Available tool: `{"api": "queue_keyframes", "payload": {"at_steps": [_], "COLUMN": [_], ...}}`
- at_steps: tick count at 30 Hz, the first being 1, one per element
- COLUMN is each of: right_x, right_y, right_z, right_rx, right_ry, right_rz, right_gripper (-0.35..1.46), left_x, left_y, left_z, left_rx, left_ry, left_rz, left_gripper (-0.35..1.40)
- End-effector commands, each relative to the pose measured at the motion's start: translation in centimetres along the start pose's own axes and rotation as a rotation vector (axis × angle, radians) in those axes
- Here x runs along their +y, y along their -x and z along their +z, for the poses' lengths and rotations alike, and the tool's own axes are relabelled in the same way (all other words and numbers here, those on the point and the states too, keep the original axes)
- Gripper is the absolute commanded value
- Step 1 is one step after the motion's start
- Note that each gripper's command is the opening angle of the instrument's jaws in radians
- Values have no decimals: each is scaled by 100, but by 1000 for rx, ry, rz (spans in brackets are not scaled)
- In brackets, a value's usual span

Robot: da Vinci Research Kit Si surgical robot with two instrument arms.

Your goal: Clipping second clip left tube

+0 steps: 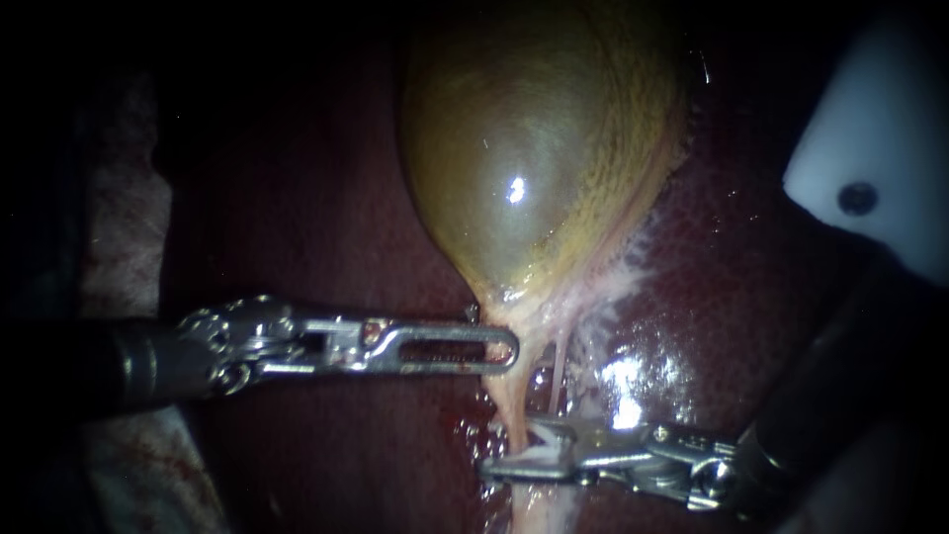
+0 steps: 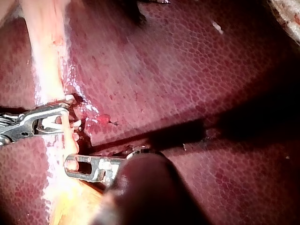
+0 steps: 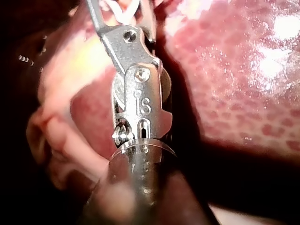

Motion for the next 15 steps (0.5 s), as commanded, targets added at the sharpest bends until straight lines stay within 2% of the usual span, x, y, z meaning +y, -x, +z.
{"api": "queue_keyframes", "payload": {"at_steps": [1,15], "right_x": [-1,-4], "right_y": [0,6], "right_z": [1,5], "right_rx": [1,-5], "right_ry": [0,-17], "right_rz": [1,17], "right_gripper": [42,35], "left_x": [0,0], "left_y": [0,0], "left_z": [0,0], "left_rx": [0,0], "left_ry": [0,0], "left_rz": [0,0], "left_gripper": [-35,-35]}}
